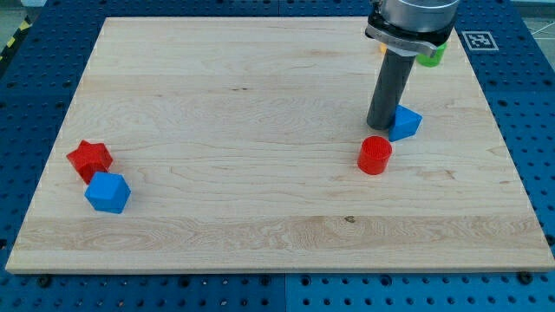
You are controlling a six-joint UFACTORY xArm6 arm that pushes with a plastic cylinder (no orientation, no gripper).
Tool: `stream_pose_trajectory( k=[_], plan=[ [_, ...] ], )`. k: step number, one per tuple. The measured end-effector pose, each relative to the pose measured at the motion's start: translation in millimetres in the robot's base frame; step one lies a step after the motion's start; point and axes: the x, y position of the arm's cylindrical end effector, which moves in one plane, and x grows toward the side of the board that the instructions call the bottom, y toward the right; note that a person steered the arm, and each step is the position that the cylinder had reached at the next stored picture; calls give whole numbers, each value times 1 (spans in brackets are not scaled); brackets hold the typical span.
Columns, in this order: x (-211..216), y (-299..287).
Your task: Push the blue triangle slightly down
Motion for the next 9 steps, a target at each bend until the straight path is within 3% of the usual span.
stream_pose_trajectory(
  k=[1,3,4,5,6,7,9],
  plan=[
    [28,12],
    [29,13],
    [-30,6],
    [-31,6],
    [-26,47],
    [-25,47],
    [22,48]
  ],
)
